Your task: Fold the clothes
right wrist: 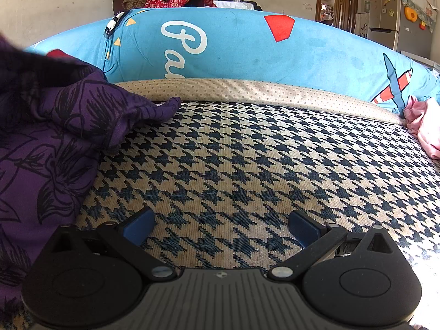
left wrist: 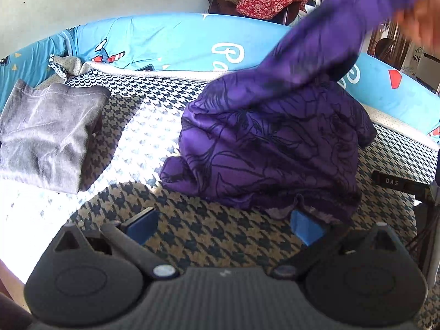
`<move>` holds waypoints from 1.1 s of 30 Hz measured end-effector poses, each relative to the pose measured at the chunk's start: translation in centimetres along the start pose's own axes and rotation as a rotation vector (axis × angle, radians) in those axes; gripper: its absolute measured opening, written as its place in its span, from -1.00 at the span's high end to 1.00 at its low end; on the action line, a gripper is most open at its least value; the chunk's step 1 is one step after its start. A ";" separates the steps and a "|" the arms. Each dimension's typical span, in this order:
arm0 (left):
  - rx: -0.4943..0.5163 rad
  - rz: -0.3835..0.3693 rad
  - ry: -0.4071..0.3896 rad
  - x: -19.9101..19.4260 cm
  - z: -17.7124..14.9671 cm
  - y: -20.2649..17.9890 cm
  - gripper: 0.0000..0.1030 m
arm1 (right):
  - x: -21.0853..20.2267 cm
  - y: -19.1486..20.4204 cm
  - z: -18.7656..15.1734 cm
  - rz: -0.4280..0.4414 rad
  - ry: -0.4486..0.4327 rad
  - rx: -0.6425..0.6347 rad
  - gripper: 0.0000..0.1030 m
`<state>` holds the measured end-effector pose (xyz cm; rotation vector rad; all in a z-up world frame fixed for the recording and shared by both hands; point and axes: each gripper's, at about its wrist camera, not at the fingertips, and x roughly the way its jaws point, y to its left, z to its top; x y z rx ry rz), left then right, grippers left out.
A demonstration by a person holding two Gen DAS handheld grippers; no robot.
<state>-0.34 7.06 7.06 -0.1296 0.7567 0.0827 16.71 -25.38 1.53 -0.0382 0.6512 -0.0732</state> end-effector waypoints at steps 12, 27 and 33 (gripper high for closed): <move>-0.005 -0.083 -0.020 -0.9 0.0 -0.3 -1.00 | 0.0 0.0 0.0 0.000 0.000 -0.001 -1.00; 0.073 -0.090 -0.025 -1.0 -0.8 -3.0 -1.00 | 0.0 0.0 0.0 0.000 0.000 -0.001 -1.00; 0.086 -0.070 0.014 -1.0 -0.9 -4.8 -1.00 | 0.0 0.0 0.1 -0.001 0.000 -0.001 -1.00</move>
